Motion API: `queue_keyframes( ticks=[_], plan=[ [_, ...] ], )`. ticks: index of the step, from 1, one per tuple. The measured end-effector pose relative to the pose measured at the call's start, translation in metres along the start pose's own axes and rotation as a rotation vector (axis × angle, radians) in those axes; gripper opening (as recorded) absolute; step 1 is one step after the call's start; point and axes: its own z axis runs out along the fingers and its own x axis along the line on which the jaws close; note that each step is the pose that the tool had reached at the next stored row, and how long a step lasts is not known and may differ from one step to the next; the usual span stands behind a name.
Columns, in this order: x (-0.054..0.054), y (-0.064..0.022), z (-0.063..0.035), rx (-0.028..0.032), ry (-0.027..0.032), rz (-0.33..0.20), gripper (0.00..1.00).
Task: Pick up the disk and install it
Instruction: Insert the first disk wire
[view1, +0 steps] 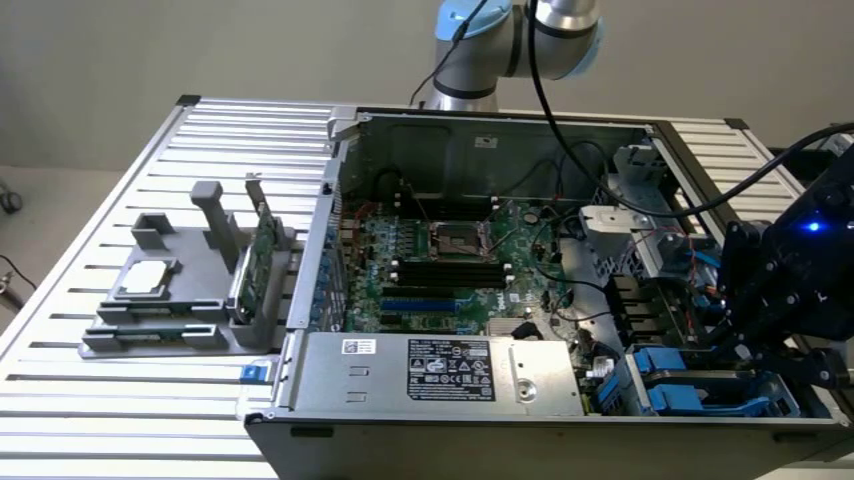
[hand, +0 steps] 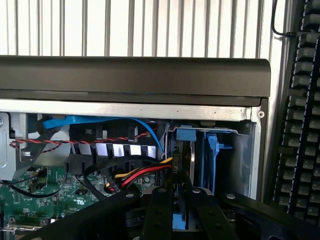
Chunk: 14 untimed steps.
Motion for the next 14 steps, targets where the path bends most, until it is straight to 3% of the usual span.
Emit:
queue_keyframes(
  ticks=[14],
  plan=[
    [-0.0005, 0.0009, -0.0004, 0.0, -0.0002, 0.0, 0.17]
  ],
)
